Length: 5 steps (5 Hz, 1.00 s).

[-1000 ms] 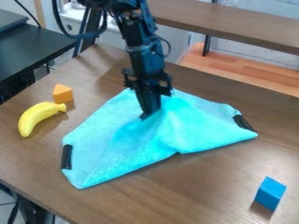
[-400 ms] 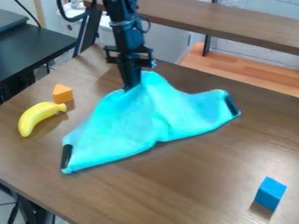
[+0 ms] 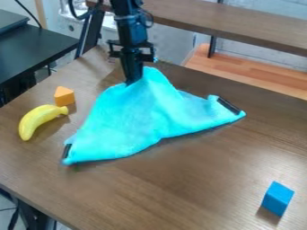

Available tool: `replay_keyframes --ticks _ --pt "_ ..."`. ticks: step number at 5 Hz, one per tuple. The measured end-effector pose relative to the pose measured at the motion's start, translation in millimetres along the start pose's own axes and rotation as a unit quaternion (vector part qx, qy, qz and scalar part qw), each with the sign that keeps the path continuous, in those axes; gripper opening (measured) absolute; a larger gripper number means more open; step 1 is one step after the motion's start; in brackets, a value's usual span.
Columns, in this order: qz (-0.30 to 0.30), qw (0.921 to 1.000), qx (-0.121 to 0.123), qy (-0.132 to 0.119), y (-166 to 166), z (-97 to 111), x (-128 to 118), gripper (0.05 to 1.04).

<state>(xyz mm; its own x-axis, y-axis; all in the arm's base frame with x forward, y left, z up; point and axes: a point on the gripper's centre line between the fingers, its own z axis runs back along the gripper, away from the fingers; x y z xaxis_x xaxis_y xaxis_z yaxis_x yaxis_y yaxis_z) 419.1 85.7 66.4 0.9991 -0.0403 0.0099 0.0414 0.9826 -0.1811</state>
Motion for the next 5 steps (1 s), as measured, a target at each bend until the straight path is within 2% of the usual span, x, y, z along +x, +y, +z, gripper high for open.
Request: replay_keyframes --ticks 2,4,5 --pt "-0.051 0.9983 0.025 -0.011 10 9 16 0.051" --pt "-0.061 0.9977 0.027 -0.013 13 13 25 0.064" --pt "-0.065 0.9974 0.031 -0.010 15 9 26 0.140"
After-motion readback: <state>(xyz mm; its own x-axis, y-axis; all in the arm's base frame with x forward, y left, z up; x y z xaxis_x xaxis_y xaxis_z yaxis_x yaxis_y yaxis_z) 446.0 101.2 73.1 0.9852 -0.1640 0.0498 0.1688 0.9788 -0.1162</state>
